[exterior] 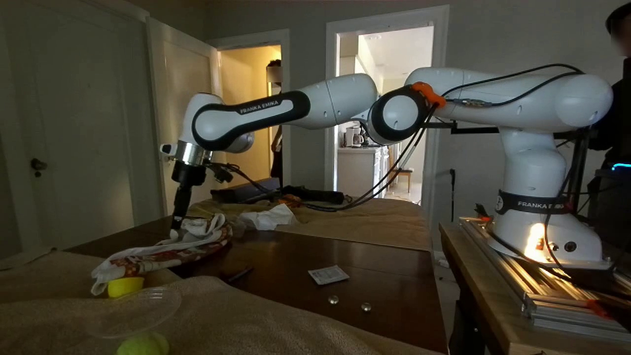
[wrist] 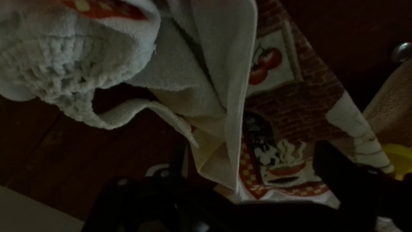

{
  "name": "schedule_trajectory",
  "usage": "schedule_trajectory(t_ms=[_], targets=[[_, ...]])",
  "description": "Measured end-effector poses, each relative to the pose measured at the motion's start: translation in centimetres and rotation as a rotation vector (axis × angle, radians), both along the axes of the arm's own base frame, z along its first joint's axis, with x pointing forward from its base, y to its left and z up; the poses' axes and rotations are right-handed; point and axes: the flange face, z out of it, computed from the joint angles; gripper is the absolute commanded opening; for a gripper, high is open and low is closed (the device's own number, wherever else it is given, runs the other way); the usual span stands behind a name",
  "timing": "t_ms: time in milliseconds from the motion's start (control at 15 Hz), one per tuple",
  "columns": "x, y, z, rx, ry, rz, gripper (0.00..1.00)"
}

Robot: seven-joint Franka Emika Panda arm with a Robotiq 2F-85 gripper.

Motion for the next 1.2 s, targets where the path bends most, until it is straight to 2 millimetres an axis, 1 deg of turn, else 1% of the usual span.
schedule_trajectory(t_ms=[267,467,667,800,1000,1200], targets=[[-0.3,1.0,-3.7,0.016,-0.076,0.188,1.0],[-0.6,1.3,-5.6,0.027,-0.099,0.342,1.0],[-0.7,1.2,-5.8,0.04,-0.132,0.479,1.0],[-0.6,0.9,-5.7,0.047,-0.149,0.523,1.0],[-0.2,0.1,-5.0,0.045,-0.169,0.506,1.0],[0.2,-0.6,-4.5,0.044,-0.188,0.429,1.0]])
